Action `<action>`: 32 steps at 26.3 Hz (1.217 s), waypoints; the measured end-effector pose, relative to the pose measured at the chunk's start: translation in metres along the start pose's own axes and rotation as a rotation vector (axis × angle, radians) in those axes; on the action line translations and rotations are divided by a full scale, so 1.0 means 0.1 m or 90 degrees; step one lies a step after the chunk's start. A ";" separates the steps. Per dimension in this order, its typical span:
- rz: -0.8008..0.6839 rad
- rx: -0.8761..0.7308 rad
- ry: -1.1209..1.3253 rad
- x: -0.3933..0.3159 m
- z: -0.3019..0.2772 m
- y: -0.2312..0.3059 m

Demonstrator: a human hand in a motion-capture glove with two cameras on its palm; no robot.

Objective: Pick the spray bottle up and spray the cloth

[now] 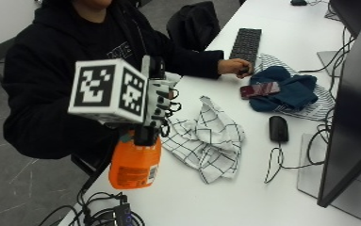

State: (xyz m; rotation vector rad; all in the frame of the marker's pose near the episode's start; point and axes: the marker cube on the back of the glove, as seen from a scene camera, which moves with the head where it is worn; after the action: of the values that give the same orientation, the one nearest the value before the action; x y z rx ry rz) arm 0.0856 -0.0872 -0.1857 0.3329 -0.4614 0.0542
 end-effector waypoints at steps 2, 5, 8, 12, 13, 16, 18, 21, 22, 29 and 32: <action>-0.004 -0.070 0.060 -0.13 0.02 -0.01; 0.004 -0.170 0.175 -0.27 0.12 -0.04; 0.023 -0.255 0.295 -0.34 0.26 -0.08; 0.052 -0.341 0.409 -0.35 0.52 -0.12; 0.056 -0.360 0.429 -0.34 0.60 -0.12; 0.061 -0.412 0.484 -0.32 0.85 -0.12; 0.059 -0.441 0.519 -0.30 1.01 -0.11; 0.055 -0.482 0.564 -0.23 1.27 -0.08; 0.054 -0.494 0.576 -0.19 1.36 -0.07; 0.058 -0.558 0.603 -0.02 1.85 0.02; 0.051 -0.565 0.618 0.02 1.98 0.06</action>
State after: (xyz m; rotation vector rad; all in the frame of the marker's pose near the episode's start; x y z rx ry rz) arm 0.0024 -0.1467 -0.0162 -0.5865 0.4828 0.0765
